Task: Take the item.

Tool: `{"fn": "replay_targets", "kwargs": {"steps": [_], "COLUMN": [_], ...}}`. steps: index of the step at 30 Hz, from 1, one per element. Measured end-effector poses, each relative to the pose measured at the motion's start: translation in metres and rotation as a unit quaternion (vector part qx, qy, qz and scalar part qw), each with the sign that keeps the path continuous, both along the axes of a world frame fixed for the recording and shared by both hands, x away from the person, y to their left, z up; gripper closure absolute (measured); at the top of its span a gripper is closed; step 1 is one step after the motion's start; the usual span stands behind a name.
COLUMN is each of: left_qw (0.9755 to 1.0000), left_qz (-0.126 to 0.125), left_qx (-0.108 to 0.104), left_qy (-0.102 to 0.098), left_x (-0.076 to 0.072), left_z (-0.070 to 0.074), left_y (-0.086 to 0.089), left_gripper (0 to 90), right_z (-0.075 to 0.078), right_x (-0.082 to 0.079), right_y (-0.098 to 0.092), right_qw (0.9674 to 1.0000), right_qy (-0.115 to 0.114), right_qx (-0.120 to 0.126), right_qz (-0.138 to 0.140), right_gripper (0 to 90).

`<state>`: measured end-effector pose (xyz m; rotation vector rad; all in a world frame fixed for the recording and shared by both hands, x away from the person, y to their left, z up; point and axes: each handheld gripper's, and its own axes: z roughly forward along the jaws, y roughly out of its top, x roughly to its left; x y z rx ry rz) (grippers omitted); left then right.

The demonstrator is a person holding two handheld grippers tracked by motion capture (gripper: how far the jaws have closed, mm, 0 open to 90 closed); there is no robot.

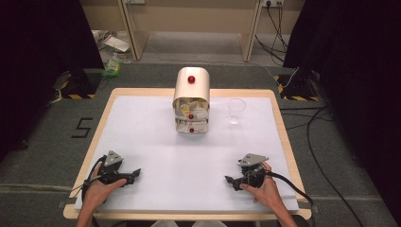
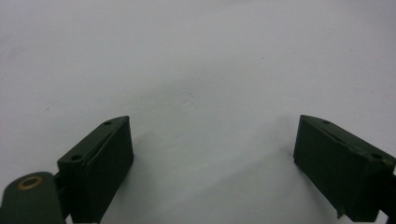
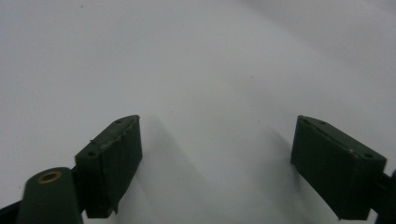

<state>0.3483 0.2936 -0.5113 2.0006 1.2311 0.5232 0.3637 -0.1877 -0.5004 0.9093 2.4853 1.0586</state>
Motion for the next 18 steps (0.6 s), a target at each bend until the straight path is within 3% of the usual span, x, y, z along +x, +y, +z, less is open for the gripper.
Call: {"fn": "replay_targets", "kwargs": {"steps": [2, 7, 12, 18], "left_qw": [1.0, 1.0, 1.0, 1.0], "left_qz": [0.0, 0.0, 0.0, 0.0], "left_qx": [0.0, 0.0, 0.0, 0.0], "left_qy": [0.0, 0.0, 0.001, 0.0], "left_x": [0.0, 0.0, 0.0, 0.0], "left_z": [0.0, 0.0, 0.0, 0.0], "left_y": [0.0, 0.0, 0.0, 0.0], "left_gripper": [11.1, 11.1, 11.1, 11.1], "right_z": [0.001, 0.014, 0.025, 0.041], "right_x": [0.0, 0.005, 0.007, 0.015], "right_y": [0.0, -0.007, 0.0, 0.029], "right_qw": [1.0, 0.9982, 0.9967, 0.9943], "right_qy": [-0.005, -0.032, -0.065, -0.094], "right_qx": [0.002, 0.05, 0.046, 0.046], "right_qz": [0.0, -0.013, -0.011, 0.021], "right_gripper": [18.1, 18.0, 18.1, 18.9]}}
